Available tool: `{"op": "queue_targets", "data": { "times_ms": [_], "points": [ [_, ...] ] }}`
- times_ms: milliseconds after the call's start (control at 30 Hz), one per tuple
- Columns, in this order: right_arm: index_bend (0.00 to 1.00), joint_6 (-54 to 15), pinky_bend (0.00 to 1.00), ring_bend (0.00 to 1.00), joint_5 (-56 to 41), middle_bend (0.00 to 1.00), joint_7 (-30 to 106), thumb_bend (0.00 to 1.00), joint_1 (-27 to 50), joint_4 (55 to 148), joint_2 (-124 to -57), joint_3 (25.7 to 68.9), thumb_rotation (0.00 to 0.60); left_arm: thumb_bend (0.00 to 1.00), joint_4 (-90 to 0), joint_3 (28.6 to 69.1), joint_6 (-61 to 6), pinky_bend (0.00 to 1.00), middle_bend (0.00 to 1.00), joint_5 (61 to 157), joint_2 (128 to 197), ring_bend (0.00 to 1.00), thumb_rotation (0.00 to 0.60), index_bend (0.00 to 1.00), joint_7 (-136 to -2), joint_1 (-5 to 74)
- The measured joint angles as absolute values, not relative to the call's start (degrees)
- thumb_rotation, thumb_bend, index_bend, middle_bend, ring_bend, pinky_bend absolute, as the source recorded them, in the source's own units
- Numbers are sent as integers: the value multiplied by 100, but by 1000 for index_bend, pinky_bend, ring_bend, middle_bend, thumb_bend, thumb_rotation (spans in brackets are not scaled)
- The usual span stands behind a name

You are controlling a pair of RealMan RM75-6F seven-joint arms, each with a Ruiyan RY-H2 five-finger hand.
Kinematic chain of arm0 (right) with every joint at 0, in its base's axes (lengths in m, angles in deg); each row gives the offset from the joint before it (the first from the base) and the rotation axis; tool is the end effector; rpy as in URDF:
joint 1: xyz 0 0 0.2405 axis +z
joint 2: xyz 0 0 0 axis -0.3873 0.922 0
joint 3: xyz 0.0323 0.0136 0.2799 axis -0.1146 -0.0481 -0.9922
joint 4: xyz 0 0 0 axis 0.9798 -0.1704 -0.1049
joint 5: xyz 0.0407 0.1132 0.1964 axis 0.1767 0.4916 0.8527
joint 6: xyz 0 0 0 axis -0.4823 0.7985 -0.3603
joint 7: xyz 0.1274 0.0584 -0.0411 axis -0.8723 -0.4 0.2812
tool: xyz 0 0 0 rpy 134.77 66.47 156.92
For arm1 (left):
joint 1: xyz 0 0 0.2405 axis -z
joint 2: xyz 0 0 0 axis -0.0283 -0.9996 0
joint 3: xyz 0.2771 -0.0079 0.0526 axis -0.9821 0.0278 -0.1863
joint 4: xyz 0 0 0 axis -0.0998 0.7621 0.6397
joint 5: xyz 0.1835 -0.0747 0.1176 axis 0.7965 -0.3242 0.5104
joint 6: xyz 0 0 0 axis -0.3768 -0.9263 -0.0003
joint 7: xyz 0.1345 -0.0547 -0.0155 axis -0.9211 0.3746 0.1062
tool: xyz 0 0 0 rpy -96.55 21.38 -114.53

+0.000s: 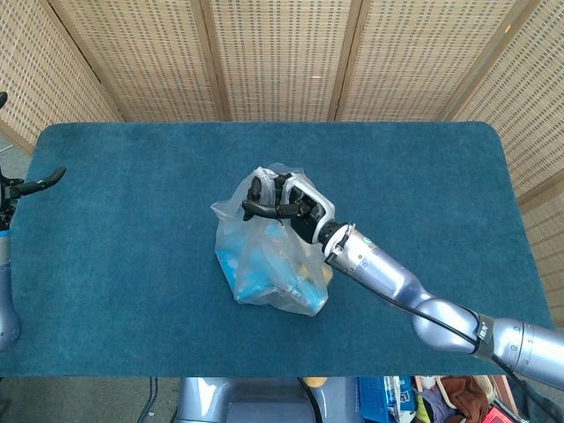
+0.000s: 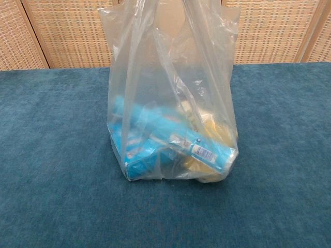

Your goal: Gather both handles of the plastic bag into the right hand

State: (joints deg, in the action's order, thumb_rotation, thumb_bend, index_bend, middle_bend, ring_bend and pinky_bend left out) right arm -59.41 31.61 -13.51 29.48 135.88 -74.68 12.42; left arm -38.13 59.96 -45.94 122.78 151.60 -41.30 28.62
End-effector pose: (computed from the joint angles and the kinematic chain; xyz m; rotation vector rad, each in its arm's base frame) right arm 0.0376 -0.3980 0.1033 -0.6837 2.4034 -1.3571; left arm -0.2837 0.3989 0.2219 -1.1320 -0.6877 -1.5213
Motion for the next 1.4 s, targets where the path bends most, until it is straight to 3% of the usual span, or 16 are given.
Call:
{"op": "queue_targets", "data": {
  "times_ms": [167,433,533,767,1133,1400],
  "points": [
    [680,-5913,584,628,3180,764,-1290,415,2980,13559,-7419,1290,600,57,-4069,5833,-4508,0,0,12211,14977,0,600,0,-4314,2613],
    [728,-5808,648,687,3149,828,-1143,901,2962,13572,-7303,1387,600,81,-5055,5503,-4043,0,0,11864,14455,0,600,0,-4788,2175],
    [743,-5667,692,697,3115,840,-1006,987,2956,13615,-7241,1469,600,82,-5441,5374,-3958,0,0,11684,14289,0,600,0,-5042,1944],
    [779,-5349,853,723,3109,872,-718,1000,2971,13761,-7049,1613,600,82,-5816,5038,-3959,0,0,11506,14329,0,600,0,-5307,1466],
    [797,-5081,937,741,3359,879,-349,1000,3100,14124,-6668,1756,600,92,-5655,4902,-3918,0,0,11577,14600,0,600,0,-5340,1274],
    [801,-4961,943,748,3747,880,-2,1000,3438,14283,-6359,1877,600,98,-5685,4915,-3858,0,0,11705,14618,0,600,0,-5319,1247]
  ]
}}
